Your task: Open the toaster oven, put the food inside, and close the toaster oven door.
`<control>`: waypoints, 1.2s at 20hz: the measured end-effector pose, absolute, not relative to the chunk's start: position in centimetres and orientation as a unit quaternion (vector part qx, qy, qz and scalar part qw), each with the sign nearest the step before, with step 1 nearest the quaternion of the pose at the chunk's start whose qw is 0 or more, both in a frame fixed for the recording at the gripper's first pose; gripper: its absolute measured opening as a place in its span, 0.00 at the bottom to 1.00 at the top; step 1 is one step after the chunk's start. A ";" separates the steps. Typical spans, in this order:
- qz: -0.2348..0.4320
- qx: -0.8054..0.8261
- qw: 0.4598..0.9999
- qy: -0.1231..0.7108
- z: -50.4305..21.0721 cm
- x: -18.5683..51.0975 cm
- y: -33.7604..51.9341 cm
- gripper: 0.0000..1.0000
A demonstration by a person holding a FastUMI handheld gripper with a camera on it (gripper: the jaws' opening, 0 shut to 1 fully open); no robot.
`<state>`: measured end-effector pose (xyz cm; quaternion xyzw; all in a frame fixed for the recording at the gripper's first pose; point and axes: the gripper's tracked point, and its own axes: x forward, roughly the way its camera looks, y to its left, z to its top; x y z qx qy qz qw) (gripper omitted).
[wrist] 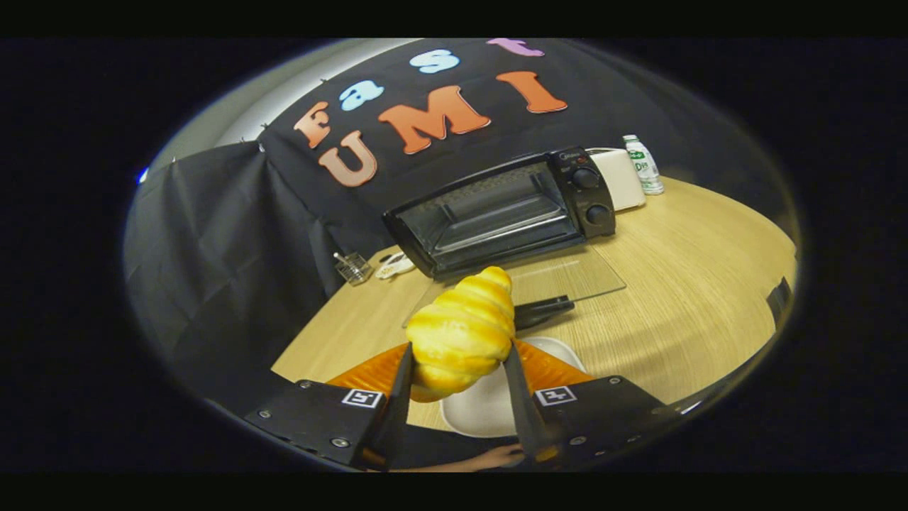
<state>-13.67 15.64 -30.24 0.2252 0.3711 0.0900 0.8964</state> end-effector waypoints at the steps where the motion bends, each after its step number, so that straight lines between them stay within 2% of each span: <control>1: 0.089 0.245 0.895 0.362 -30.0 -12.3 15.8 0.63; 6: 0.076 0.322 0.889 0.316 -29.8 -5.4 15.4 0.63; 13: 0.076 0.461 0.834 0.294 -30.8 2.0 16.5 0.63; 16: 0.052 0.482 0.825 0.290 -31.9 4.2 15.8 0.63; 19: 0.039 0.482 0.824 0.294 -33.5 6.2 15.7 0.63; 24: 0.035 0.436 0.853 0.285 -34.2 9.2 15.8 0.63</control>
